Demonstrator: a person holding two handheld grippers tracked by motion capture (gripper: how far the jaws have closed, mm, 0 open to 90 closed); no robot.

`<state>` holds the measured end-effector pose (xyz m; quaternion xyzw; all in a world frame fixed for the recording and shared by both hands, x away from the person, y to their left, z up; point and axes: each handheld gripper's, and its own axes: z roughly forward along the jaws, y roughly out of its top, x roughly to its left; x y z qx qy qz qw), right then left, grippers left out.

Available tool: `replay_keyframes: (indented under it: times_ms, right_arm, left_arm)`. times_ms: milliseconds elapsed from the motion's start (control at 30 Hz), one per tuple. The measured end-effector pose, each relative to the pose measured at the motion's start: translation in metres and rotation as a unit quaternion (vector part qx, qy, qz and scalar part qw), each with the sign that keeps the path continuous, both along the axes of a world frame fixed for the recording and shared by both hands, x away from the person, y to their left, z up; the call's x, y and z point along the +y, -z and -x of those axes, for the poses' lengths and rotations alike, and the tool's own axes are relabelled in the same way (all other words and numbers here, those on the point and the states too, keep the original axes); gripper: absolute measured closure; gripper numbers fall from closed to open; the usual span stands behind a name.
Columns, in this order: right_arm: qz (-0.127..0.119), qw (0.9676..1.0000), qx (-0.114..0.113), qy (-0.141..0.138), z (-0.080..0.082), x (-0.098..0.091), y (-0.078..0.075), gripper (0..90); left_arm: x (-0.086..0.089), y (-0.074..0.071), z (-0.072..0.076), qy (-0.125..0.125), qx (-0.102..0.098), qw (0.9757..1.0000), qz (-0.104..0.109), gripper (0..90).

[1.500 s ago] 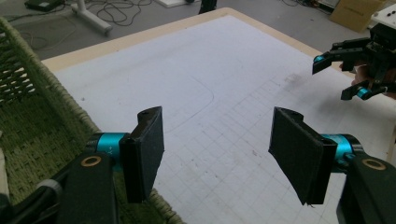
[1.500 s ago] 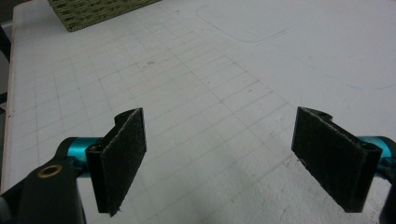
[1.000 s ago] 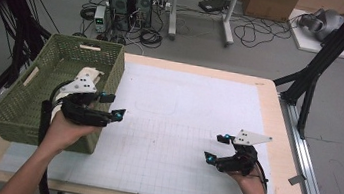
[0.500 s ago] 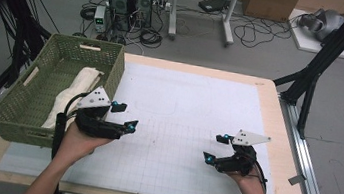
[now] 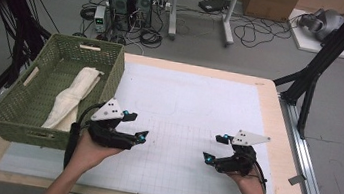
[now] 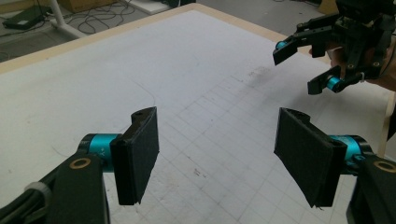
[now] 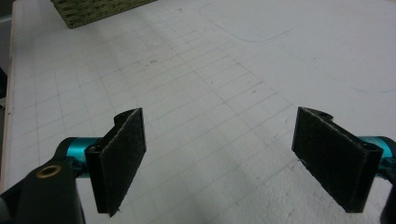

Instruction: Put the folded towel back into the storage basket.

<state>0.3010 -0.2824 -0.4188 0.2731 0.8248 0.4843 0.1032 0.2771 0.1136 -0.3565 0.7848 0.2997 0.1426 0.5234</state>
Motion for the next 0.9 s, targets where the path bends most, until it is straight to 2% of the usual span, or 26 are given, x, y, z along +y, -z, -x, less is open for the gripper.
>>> replay_keyframes:
  times_ms: [133,167,467,900]
  right_arm:
    - [0.0,1.0,-0.004,0.0,0.0,0.0,0.0,16.9]
    - [0.0,1.0,-0.001,0.0,0.0,0.0,0.0,16.9]
    - [0.002,1.0,-0.002,-0.001,0.0,0.001,0.0,16.8]
    - [0.001,1.0,-0.003,-0.001,0.001,0.001,0.0,16.9]
  left_arm:
    - [-0.002,0.007,0.001,0.001,0.002,1.0,-0.002,30.9]
    - [-0.003,0.01,0.001,-0.001,0.003,1.0,0.003,30.9]
    - [-0.009,0.023,0.003,0.002,0.004,1.0,-0.005,30.6]
    - [-0.013,0.035,0.004,0.004,0.01,0.9999,-0.013,30.5]
